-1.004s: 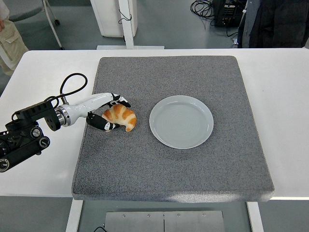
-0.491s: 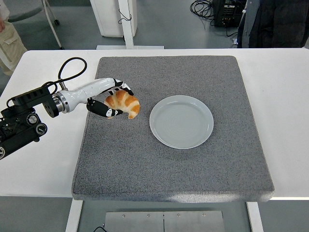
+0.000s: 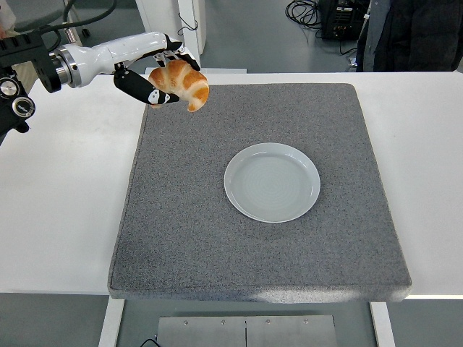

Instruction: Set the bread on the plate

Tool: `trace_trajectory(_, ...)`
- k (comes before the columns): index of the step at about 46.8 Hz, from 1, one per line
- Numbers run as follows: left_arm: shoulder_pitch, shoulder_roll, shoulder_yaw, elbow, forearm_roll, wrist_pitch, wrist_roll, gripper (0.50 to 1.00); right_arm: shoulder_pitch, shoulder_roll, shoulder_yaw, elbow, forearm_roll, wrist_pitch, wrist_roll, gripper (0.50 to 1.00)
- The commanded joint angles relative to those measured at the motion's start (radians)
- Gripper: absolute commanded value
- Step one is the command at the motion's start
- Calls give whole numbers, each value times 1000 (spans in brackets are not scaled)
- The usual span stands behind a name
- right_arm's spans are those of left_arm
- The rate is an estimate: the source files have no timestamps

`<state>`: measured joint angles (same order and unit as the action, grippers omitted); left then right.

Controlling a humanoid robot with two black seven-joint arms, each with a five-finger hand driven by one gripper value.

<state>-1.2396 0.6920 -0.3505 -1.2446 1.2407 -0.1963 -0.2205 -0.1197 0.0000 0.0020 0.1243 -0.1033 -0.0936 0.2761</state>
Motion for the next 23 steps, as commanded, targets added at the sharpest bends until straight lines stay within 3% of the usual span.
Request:
trace_trajectory(1,-38,3,2,-1,-1,-21,0,500,0,0,1,0,-1,0,0,1000)
trace_trajectory(10,-106,-5,2,-1,0,-75,-17,500,0,0,1,0,1,0,0,1000)
trace_trajectory(23,-156,-63,4,-4,14,-89,-34,500,0,0,0,0,-1,0,0,1000)
